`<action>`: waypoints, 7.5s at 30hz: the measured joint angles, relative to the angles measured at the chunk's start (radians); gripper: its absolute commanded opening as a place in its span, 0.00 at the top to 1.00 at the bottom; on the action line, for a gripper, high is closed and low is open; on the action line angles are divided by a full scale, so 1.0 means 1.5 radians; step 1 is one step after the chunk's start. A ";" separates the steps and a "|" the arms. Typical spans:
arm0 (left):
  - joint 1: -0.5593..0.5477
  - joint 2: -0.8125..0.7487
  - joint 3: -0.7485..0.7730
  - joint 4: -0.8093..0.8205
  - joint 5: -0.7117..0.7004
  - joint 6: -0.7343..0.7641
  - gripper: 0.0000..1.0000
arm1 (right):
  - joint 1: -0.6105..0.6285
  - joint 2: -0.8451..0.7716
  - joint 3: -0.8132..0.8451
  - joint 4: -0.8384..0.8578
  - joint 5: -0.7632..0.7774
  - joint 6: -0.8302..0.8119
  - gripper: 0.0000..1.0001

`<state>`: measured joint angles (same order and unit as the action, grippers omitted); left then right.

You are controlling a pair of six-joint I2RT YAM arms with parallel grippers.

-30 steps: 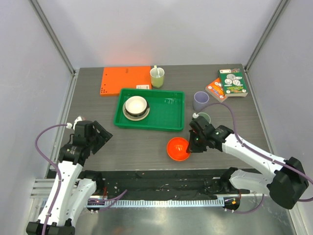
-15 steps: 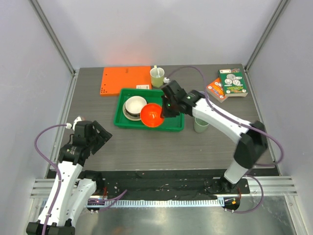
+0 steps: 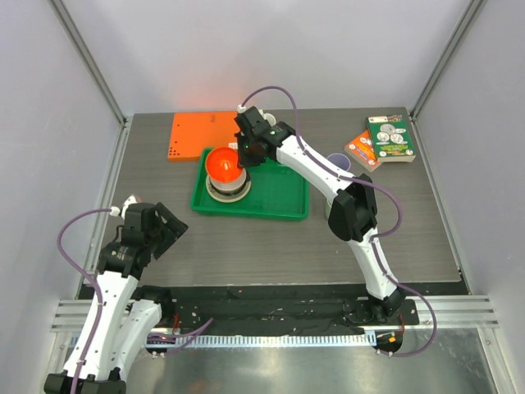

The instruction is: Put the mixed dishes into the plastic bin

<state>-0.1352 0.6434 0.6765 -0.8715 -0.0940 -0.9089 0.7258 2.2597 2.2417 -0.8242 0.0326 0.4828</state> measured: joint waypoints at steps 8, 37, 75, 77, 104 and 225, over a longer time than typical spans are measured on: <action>0.000 0.005 0.000 0.000 0.001 0.000 0.24 | -0.011 0.005 0.000 -0.028 -0.001 -0.003 0.99; 0.000 0.006 0.000 0.000 0.001 0.000 0.24 | -0.015 0.033 -0.048 0.007 -0.053 -0.003 0.52; 0.000 0.006 0.000 0.001 0.001 0.000 0.24 | -0.021 -0.020 -0.107 0.041 -0.051 0.013 0.94; 0.000 0.006 0.000 0.001 0.001 0.000 0.24 | -0.022 -0.018 -0.108 0.041 -0.053 0.014 0.94; 0.000 0.006 0.000 0.002 0.001 0.000 0.24 | -0.022 -0.032 -0.131 0.057 -0.059 0.022 0.66; 0.000 0.014 -0.004 0.005 0.011 0.001 0.25 | -0.193 -0.072 -0.186 -0.024 0.098 -0.118 0.54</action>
<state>-0.1352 0.6640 0.6704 -0.8635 -0.0776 -0.9081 0.4366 2.1513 1.9625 -0.8600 0.1795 0.3061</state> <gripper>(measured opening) 0.754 0.310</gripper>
